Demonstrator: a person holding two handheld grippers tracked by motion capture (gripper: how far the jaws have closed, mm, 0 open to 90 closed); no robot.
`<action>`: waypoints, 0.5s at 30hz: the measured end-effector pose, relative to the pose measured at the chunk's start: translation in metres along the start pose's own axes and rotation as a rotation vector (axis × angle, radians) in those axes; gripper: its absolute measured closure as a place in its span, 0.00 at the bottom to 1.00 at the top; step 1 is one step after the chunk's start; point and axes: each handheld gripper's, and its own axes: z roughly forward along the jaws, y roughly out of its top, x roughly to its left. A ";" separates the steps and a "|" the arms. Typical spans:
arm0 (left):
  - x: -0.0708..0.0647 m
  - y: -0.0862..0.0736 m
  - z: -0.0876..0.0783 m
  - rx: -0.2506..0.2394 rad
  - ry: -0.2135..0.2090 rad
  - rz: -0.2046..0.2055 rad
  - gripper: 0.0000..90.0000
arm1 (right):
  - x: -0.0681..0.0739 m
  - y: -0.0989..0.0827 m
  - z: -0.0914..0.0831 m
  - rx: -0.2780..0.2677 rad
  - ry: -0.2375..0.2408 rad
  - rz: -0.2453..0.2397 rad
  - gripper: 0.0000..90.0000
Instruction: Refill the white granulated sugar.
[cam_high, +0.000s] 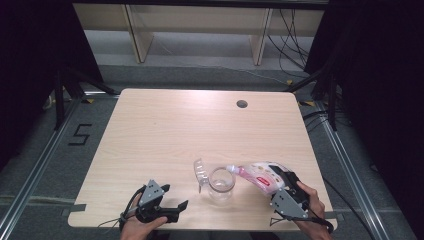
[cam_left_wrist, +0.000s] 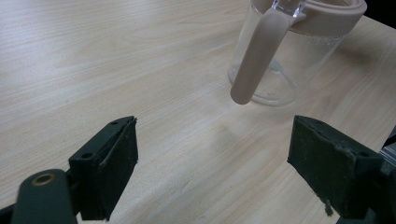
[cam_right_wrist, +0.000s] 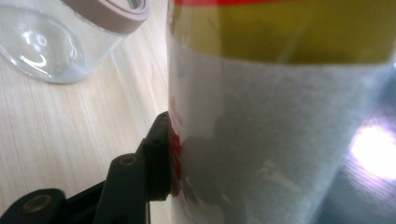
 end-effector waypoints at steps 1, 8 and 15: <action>0.001 0.000 0.000 0.002 -0.001 0.020 0.17 | 0.000 0.000 0.000 -0.001 -0.002 -0.016 0.57; -0.001 -0.001 -0.001 -0.008 0.016 0.002 0.17 | 0.005 0.006 -0.003 0.026 -0.040 -0.072 0.57; 0.001 -0.001 -0.003 -0.004 0.020 -0.003 0.17 | 0.007 0.008 -0.002 0.017 -0.066 -0.134 0.57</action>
